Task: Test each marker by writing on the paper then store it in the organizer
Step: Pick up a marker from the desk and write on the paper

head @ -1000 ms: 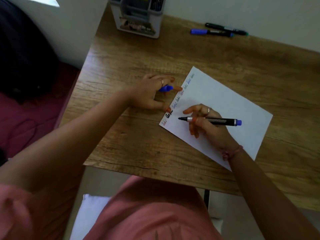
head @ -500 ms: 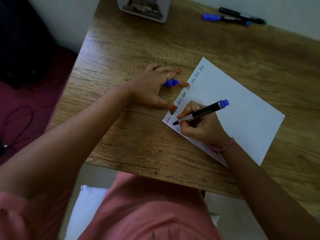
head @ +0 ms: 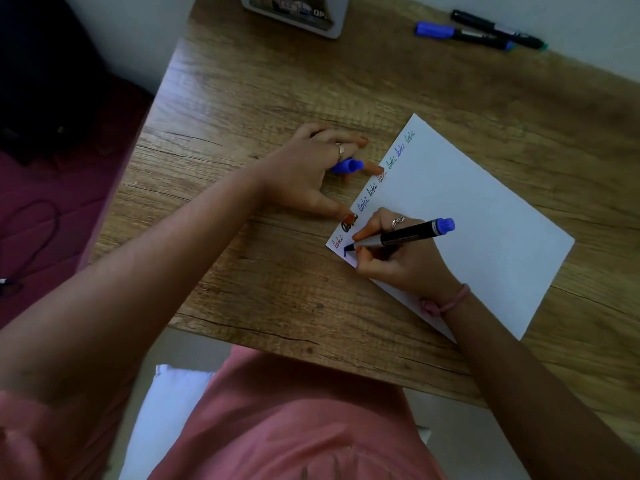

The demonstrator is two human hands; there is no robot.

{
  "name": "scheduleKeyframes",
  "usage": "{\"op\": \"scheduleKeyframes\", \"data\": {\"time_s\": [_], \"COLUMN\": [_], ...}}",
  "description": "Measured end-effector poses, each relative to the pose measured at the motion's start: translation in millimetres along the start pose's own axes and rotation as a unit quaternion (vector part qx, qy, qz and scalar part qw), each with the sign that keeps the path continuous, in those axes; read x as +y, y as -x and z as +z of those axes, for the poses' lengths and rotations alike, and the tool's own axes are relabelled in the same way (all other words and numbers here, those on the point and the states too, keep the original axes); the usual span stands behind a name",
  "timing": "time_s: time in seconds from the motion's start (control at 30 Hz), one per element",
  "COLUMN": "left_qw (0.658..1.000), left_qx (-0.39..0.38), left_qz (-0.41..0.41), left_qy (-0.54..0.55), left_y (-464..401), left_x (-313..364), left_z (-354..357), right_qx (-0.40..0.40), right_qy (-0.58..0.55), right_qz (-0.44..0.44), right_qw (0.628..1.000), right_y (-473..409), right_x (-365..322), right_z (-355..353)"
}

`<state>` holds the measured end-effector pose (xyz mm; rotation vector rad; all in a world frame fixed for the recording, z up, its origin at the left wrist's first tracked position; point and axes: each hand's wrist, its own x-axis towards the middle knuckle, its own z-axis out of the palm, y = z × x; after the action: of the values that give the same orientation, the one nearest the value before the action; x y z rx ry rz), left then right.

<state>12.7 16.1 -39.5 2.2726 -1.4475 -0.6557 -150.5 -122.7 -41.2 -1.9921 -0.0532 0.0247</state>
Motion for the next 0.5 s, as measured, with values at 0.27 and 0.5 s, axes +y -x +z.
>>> {"op": "scheduleKeyframes", "data": {"time_s": [0.27,0.5], "left_qw": [1.0,1.0], "left_qx": [-0.004,0.0], "left_qz": [0.0,-0.002], "left_qy": [-0.011,-0.015], "left_y": [-1.1,-1.9], "left_x": [-3.1,-3.4], "left_z": [1.4,1.3], "right_qx": [-0.013,0.008], "right_qy": [-0.014,-0.013], "right_qz": [0.013,0.01], "right_qw": [1.0,1.0], "right_y": [1.5,1.4], "right_x": [4.3,4.9], "right_z": [-2.0,-0.6]}}
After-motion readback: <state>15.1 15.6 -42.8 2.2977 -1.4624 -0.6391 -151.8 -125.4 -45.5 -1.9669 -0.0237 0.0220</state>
